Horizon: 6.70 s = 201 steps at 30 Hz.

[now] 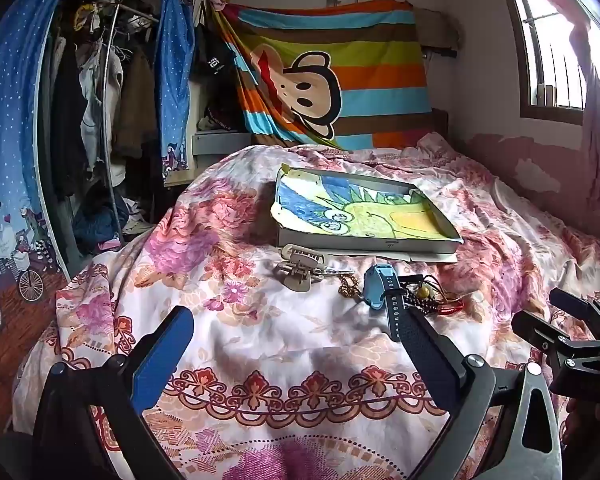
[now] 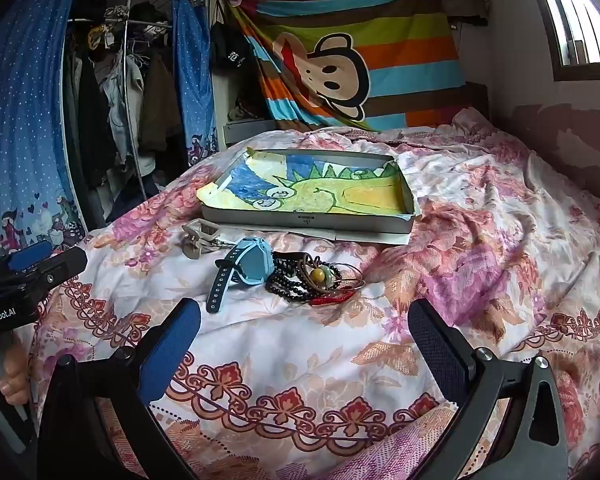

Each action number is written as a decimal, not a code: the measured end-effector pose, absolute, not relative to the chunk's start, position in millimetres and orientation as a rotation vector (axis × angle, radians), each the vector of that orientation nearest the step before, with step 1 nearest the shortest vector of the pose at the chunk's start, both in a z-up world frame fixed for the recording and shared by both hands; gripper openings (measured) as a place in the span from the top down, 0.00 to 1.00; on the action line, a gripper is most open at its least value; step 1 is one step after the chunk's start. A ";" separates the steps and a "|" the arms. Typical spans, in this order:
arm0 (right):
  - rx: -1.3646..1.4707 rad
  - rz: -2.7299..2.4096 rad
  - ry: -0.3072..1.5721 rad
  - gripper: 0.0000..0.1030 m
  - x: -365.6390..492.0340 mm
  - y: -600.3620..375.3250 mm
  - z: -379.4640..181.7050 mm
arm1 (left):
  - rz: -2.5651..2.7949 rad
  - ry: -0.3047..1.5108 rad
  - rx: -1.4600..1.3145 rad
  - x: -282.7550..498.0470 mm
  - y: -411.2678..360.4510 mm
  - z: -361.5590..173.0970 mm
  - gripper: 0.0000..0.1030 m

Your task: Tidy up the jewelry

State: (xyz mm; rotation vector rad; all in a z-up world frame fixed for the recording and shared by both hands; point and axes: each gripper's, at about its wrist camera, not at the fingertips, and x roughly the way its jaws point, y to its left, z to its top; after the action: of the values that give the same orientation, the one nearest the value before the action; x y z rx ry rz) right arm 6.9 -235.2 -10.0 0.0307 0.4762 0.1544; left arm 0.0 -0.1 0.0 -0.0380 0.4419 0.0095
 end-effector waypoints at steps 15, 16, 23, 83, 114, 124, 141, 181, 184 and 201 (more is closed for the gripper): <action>0.032 0.153 0.474 0.01 6.2 -236.1 -9.8 | 0.007 0.449 -0.035 0.3 -0.4 0.1 0.00; 0.032 0.153 0.474 0.01 6.2 -236.2 -9.8 | 0.007 0.448 -0.033 0.2 -0.5 0.1 0.00; 0.033 0.154 0.473 0.01 6.6 -236.5 -10.1 | 0.001 0.447 -0.026 1.5 0.4 0.6 0.00; 0.033 0.153 0.476 0.01 7.7 -232.5 -13.2 | 0.004 0.443 -0.016 1.3 -2.4 0.3 0.00; 0.004 0.229 0.701 0.01 67.3 -283.5 -5.8 | -0.299 0.620 -0.135 72.3 -8.2 -4.3 0.00; -0.152 0.346 0.756 0.29 107.1 -257.4 -21.7 | -0.461 0.720 -0.147 119.0 -31.1 -16.9 0.25; -0.232 0.452 0.790 0.64 143.6 -214.6 -46.3 | -0.519 0.930 -0.176 172.8 -51.0 -48.2 0.72; -0.022 0.361 0.511 0.96 243.2 -216.7 38.3 | -0.344 0.636 -0.225 247.9 -32.7 30.2 0.79; 0.000 0.358 0.537 0.96 263.5 -209.3 22.5 | -0.323 0.638 -0.260 268.5 -26.7 21.0 0.79; 0.092 0.270 0.686 0.83 285.0 -233.9 -34.7 | -0.227 0.698 -0.235 287.4 -19.4 -8.2 0.73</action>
State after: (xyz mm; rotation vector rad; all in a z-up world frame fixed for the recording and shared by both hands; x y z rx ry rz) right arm 285.0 -233.9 -34.7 0.0920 0.6861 0.2697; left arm 287.4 -19.4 -8.2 -0.2350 0.6983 -0.2273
